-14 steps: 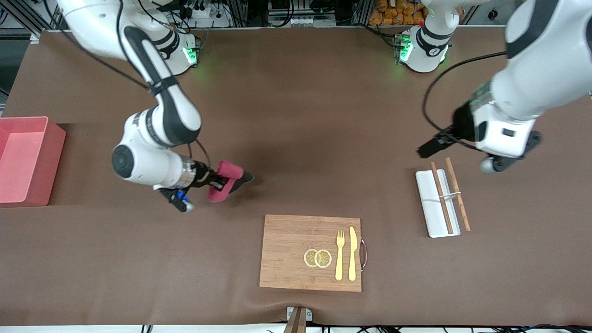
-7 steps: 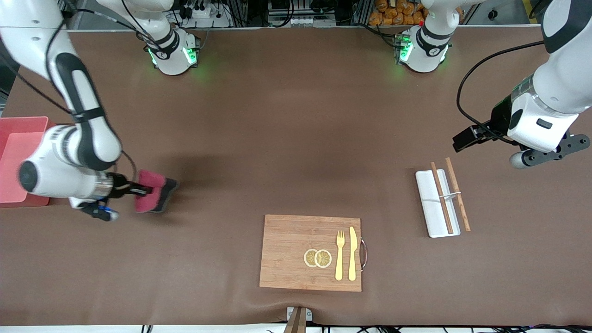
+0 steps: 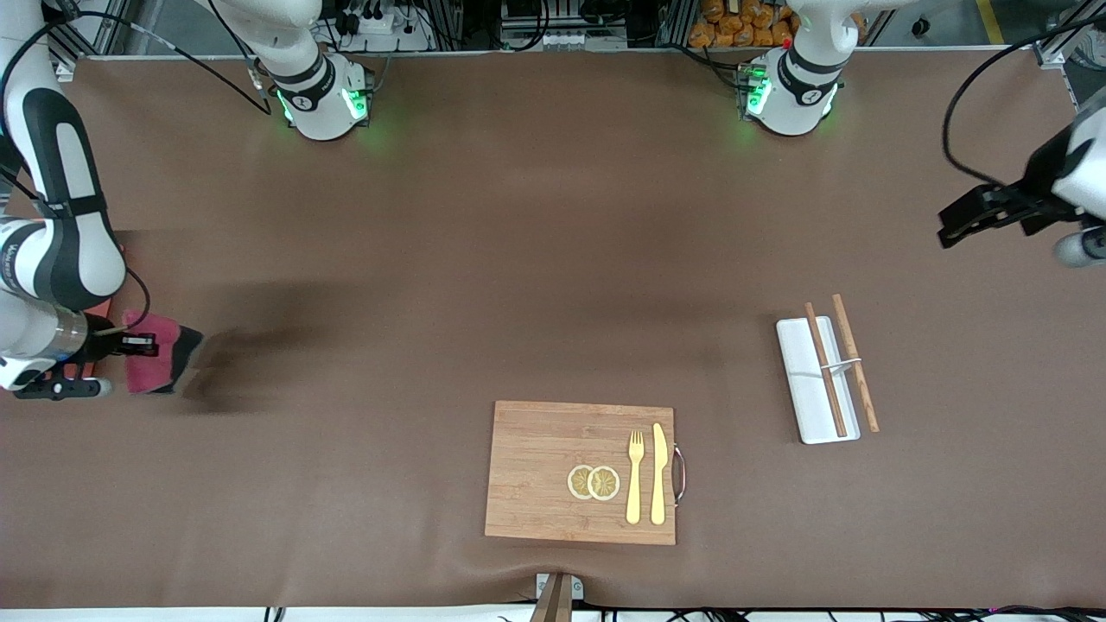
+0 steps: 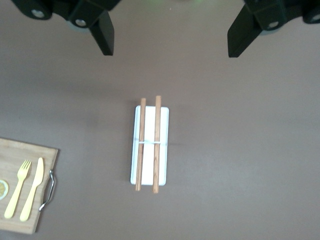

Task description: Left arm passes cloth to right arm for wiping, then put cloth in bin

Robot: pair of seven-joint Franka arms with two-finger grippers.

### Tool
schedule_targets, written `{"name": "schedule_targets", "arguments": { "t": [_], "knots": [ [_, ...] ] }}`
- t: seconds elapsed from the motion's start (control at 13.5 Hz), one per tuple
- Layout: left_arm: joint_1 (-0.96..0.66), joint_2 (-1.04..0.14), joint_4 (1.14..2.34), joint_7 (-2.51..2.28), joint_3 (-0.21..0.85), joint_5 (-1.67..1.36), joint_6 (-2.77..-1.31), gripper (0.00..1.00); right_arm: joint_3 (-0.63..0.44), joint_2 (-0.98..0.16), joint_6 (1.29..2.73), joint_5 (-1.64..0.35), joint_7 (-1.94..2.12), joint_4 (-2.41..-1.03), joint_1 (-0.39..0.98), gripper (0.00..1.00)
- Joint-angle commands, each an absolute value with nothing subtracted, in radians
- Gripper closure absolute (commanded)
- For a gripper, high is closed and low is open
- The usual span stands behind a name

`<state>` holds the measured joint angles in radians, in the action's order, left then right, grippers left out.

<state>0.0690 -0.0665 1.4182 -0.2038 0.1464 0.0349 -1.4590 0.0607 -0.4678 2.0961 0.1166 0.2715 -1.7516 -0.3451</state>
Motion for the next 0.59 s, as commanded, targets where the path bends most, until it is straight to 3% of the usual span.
{"name": "schedule_targets", "arguments": {
  "t": [0.0,0.52],
  "knots": [
    [0.052,-0.023,1.476,-0.176,0.123,0.015,-1.463,0.0,0.089,-0.468,2.1,0.144,0.214,-1.775,-0.327,1.0],
    [0.058,-0.021,1.477,-0.178,0.13,0.015,-1.463,0.0,0.091,-0.486,2.154,-0.069,-0.327,-1.829,0.026,1.0]
  ]
}}
